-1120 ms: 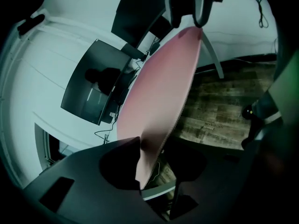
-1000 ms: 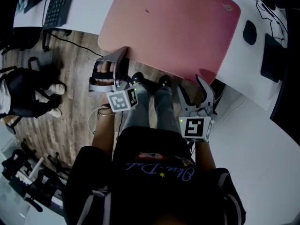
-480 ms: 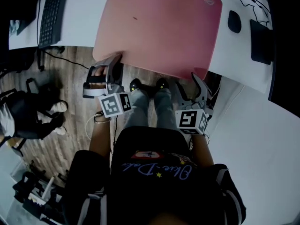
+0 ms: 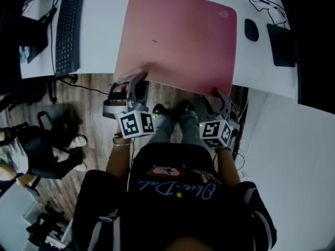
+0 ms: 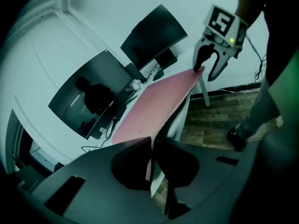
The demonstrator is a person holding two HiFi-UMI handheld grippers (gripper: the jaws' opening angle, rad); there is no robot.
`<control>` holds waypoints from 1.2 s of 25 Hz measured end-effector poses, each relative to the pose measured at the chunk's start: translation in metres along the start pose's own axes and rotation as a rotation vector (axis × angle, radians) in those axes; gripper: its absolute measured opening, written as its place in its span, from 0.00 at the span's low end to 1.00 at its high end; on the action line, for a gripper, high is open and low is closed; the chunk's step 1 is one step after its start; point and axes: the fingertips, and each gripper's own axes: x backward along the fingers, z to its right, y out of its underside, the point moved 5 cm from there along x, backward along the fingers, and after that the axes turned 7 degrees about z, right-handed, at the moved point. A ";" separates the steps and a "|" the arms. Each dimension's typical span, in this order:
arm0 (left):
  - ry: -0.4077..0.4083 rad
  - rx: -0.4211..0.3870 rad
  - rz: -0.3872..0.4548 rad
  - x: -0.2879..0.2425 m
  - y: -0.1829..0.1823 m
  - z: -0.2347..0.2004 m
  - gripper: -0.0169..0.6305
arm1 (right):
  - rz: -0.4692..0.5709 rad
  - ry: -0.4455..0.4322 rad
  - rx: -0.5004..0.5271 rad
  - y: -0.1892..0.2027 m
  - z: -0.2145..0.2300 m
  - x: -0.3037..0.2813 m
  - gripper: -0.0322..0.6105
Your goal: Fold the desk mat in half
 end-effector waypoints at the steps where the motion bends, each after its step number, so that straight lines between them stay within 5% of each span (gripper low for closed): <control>1: 0.008 -0.007 0.015 -0.001 -0.002 -0.004 0.05 | -0.009 0.017 -0.002 -0.001 0.001 0.000 0.40; 4: 0.034 -0.045 0.045 -0.002 -0.002 -0.014 0.05 | -0.023 0.071 -0.002 -0.008 0.008 -0.001 0.21; 8: 0.074 -0.046 0.067 -0.002 -0.001 -0.020 0.06 | -0.040 0.107 0.003 -0.015 0.020 0.002 0.11; 19: 0.065 0.011 0.105 -0.016 -0.006 -0.042 0.06 | -0.004 0.201 0.034 -0.045 0.067 -0.003 0.08; 30: -0.001 0.029 0.054 -0.052 -0.015 -0.081 0.06 | 0.085 0.186 0.088 -0.077 0.128 -0.045 0.08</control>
